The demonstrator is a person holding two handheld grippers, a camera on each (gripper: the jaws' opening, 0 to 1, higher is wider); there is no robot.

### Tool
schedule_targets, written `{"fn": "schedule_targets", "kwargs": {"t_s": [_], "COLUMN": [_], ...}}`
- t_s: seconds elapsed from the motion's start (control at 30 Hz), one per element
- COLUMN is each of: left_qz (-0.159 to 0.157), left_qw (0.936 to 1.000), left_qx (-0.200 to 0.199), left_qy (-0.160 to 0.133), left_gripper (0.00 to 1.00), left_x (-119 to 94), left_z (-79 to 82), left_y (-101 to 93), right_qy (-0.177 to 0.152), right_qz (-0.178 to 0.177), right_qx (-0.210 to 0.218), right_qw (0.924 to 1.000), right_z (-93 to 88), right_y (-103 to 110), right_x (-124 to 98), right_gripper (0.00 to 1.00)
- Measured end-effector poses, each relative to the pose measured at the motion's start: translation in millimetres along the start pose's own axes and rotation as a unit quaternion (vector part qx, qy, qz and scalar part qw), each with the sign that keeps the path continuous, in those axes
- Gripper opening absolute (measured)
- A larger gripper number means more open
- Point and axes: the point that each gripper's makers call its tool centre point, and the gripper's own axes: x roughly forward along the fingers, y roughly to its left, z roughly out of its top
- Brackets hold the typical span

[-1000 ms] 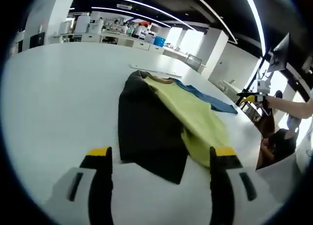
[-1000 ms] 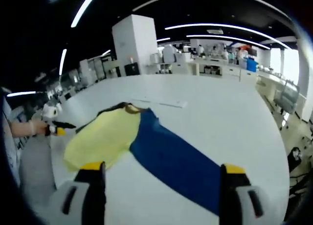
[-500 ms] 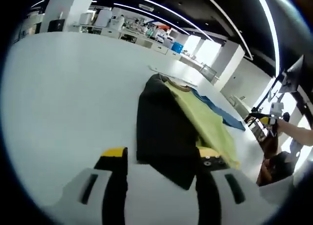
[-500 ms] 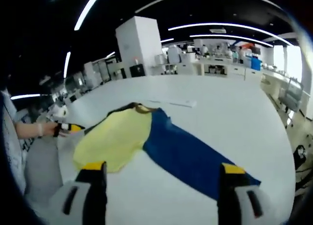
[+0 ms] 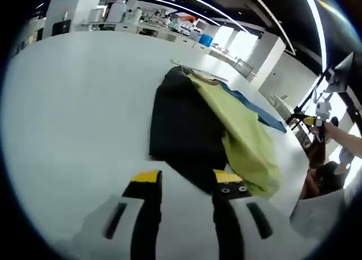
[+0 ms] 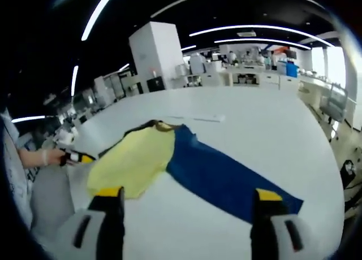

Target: Fold the garment on the visible template until the final outline fits inside the template.

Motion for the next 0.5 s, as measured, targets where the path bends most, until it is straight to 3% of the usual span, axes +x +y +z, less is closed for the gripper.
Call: {"fn": "schedule_targets", "kwargs": {"t_s": [0.1, 0.17, 0.2, 0.43, 0.5], "left_qz": [-0.004, 0.002, 0.007, 0.038, 0.055], "left_qw": [1.0000, 0.9994, 0.9993, 0.9984, 0.9961], "left_qx": [0.001, 0.010, 0.031, 0.037, 0.065], "left_qy": [0.007, 0.032, 0.020, 0.019, 0.019], "left_gripper": [0.28, 0.27, 0.25, 0.20, 0.20], "left_x": [0, -1, -1, 3, 5], "left_z": [-4.3, -15.4, -10.3, -11.8, -12.2], "left_y": [-8.5, -10.5, -9.9, -15.5, -16.1], "right_qy": [-0.004, -0.007, -0.006, -0.004, -0.003], "right_qz": [0.000, 0.001, 0.000, 0.000, 0.001], "right_qx": [0.003, 0.005, 0.005, 0.006, 0.009], "right_qw": [1.0000, 1.0000, 1.0000, 1.0000, 1.0000], "right_z": [2.1, 2.9, 2.7, -0.8, -1.3], "right_y": [-1, 1, 1, 0, 0], "right_x": [0, 1, 1, 1, 0], "right_gripper": [0.93, 0.93, 0.93, 0.91, 0.90]}}
